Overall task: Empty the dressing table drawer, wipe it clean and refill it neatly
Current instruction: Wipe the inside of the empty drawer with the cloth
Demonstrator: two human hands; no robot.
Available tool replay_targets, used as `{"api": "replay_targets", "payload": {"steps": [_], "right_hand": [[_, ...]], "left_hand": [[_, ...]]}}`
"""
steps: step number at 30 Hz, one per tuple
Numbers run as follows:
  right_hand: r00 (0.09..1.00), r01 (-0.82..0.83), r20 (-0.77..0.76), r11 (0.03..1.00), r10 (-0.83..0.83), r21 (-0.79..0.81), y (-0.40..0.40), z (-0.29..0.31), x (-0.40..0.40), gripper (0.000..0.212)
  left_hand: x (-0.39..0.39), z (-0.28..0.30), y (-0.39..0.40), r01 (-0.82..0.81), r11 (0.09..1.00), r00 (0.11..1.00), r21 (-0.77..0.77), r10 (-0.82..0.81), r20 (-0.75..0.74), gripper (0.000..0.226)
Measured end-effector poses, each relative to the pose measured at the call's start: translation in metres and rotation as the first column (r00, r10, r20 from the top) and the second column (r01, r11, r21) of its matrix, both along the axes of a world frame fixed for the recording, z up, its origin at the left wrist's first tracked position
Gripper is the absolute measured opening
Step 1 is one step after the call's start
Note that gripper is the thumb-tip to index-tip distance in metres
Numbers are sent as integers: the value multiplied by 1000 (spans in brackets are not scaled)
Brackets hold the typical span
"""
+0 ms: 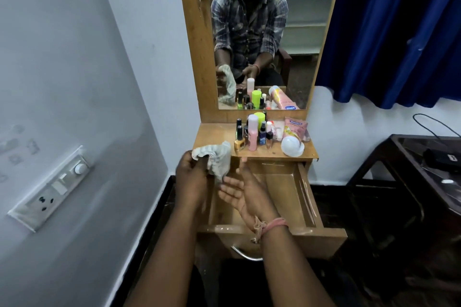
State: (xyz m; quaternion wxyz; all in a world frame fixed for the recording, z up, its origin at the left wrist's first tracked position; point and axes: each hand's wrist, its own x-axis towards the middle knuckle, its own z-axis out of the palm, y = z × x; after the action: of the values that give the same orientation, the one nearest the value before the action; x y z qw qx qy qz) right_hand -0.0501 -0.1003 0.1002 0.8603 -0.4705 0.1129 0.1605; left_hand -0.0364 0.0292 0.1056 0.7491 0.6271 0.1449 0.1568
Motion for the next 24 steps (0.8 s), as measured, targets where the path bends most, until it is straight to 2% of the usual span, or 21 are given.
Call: {"api": "replay_targets", "payload": {"steps": [2, 4, 6, 8, 10, 13, 14, 17, 19, 22, 24], "right_hand": [[1000, 13, -27, 995, -10, 98, 0, -4, -6, 59], [999, 39, -22, 999, -38, 31, -4, -9, -12, 46], [991, 124, -43, 987, -129, -98, -14, -14, -15, 25], [975, 205, -59, 973, -213, -110, -33, -20, -15, 18], [972, 226, -32, 967, -231, -117, -53, -19, -19, 28], [958, 288, 52, 945, -283, -157, -75, -14, -24, 34], [954, 300, 87, 924, -288, -236, -78, -9, -29, 31], [969, 245, 167, 768, -181, -592, -79, 4, -42, 15], [967, 238, 239, 662, -92, -711, -71, 13, -46, 10], [914, 320, 403, 519, 53, -793, -52, 19, -51, 24], [889, 371, 442, 370, 124, -851, -34, 21, -57, 42]], "left_hand": [[-20, -9, -10, 167, 985, 986, -38, -168, -21, 19], [-37, -15, -15, 318, 948, 946, -27, -319, -64, 21], [-48, -14, -16, 355, 932, 929, -67, -360, -89, 23], [-52, -12, -10, 259, 963, 957, -78, -267, -110, 26], [-57, -12, 4, 105, 990, 986, -91, -115, -124, 24], [-61, -20, 32, -124, 989, 972, -74, 107, -207, 17], [-63, -27, 42, -171, 984, 959, -45, 156, -237, 18], [-71, -40, 63, -184, 982, 926, 28, 183, -330, 22], [-74, -47, 72, -125, 990, 912, 64, 140, -385, 27], [-81, -41, 78, 79, 981, 873, 178, 18, -487, 32], [-85, -34, 79, 141, 957, 848, 252, 14, -529, 29]]}}
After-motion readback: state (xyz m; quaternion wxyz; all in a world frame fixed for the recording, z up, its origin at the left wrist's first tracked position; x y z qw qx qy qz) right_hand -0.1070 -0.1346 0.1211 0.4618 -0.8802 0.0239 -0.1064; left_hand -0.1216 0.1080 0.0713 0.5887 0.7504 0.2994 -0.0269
